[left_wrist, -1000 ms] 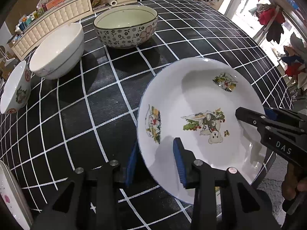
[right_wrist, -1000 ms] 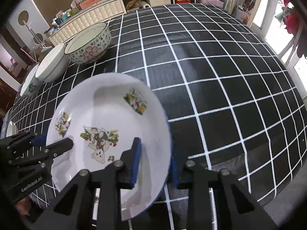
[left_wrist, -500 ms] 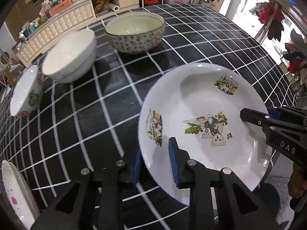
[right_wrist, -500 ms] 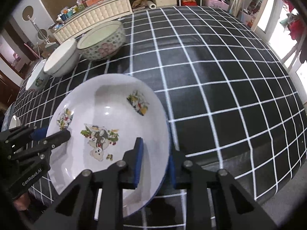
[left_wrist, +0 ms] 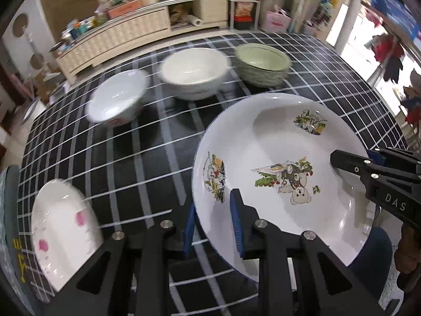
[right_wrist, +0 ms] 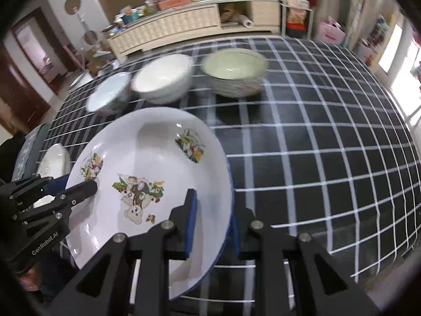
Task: Organize plates and bowls
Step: 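Lift the cartoon-print plate and carry it over the plate stack, then lower the cartoon-print plate onto the stack and open the right gripper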
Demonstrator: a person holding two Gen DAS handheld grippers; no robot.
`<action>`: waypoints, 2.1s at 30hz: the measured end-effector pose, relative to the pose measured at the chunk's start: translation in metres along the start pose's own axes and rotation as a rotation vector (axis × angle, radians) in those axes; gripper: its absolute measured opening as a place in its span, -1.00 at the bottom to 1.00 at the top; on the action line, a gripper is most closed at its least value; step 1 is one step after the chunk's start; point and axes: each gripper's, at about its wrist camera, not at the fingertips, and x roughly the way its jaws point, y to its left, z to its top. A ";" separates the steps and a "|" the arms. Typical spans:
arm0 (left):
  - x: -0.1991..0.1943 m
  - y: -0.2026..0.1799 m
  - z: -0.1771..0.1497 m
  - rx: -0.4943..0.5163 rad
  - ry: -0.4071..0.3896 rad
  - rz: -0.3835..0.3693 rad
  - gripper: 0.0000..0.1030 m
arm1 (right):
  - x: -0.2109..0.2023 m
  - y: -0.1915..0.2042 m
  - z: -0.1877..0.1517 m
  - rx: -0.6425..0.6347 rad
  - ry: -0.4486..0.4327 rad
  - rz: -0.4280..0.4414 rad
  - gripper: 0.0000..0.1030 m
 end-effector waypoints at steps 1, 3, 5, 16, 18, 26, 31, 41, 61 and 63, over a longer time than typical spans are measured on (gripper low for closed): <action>-0.005 0.009 -0.004 -0.015 -0.003 0.004 -0.56 | -0.001 0.012 0.000 -0.015 -0.005 0.007 -0.47; -0.015 0.032 -0.014 -0.053 -0.009 0.017 -0.56 | 0.000 0.034 0.001 -0.047 -0.012 0.025 -0.47; -0.022 0.049 -0.022 -0.077 -0.017 0.034 -0.56 | 0.003 0.056 0.001 -0.072 -0.009 0.042 -0.47; -0.053 0.150 -0.075 -0.220 -0.014 0.112 -0.56 | 0.028 0.156 0.008 -0.193 0.024 0.119 -0.48; -0.056 0.165 -0.085 -0.236 -0.014 0.120 -0.56 | 0.033 0.174 0.008 -0.220 0.017 0.110 -0.48; -0.053 0.216 -0.107 -0.294 0.002 0.147 -0.56 | 0.058 0.228 0.007 -0.307 0.035 0.100 -0.48; -0.046 0.235 -0.116 -0.325 0.014 0.158 -0.56 | 0.072 0.247 0.009 -0.338 0.044 0.092 -0.48; -0.032 0.251 -0.120 -0.344 0.033 0.171 -0.57 | 0.091 0.264 0.010 -0.360 0.078 0.077 -0.48; -0.025 0.270 -0.118 -0.365 0.036 0.181 -0.57 | 0.112 0.269 0.009 -0.342 0.147 0.101 -0.47; -0.025 0.268 -0.118 -0.362 0.037 0.195 -0.58 | 0.113 0.267 0.010 -0.328 0.155 0.110 -0.47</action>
